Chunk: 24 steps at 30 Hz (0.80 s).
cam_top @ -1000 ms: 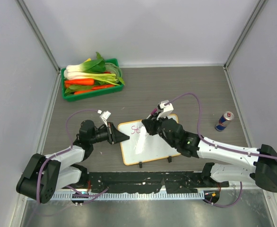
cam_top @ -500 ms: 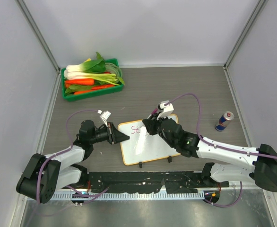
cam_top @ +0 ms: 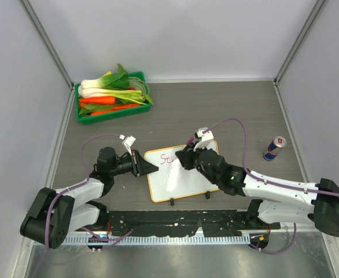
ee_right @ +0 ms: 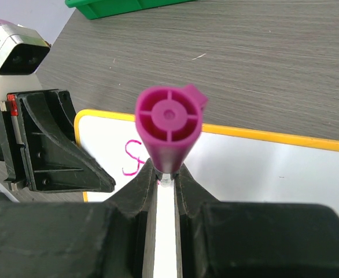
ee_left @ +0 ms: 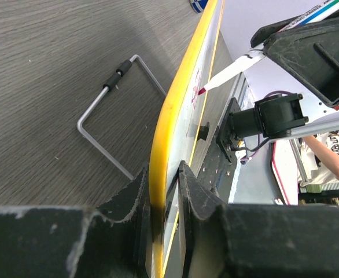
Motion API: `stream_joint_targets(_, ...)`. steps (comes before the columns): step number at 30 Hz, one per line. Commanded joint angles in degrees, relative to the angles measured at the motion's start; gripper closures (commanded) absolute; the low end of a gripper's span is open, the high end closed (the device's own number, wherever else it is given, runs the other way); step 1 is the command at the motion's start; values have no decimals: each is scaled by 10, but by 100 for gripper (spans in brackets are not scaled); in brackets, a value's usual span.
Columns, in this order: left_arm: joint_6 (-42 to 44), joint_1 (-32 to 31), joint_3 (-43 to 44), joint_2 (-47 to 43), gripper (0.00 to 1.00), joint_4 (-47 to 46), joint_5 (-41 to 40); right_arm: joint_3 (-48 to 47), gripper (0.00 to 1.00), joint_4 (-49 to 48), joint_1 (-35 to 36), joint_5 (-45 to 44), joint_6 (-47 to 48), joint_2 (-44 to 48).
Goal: Write a sentence on the whiteboard
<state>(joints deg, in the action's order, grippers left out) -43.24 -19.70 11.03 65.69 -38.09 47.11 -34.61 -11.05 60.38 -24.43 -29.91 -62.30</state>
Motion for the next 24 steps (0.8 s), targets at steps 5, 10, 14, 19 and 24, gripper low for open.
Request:
stream_joint_targets(5, 36, 1, 1, 9, 100, 18, -26, 12, 99, 2, 0, -13, -6, 4)
stream_joint_targets(10, 36, 1, 1, 9, 100, 19, -26, -1, 99, -9, 0, -29, 0, 2)
stream_joint_targets(14, 35, 1, 1, 9, 100, 18, -26, -10, 99, -20, 0, -40, 7, 2)
stream_joint_targets(19, 36, 0, 1, 8, 100, 19, -26, -29, 99, -12, 0, -59, 20, -6)
stream_joint_targets(24, 36, 1, 1, 7, 100, 19, -27, -37, 99, -13, -1, -64, 21, -7)
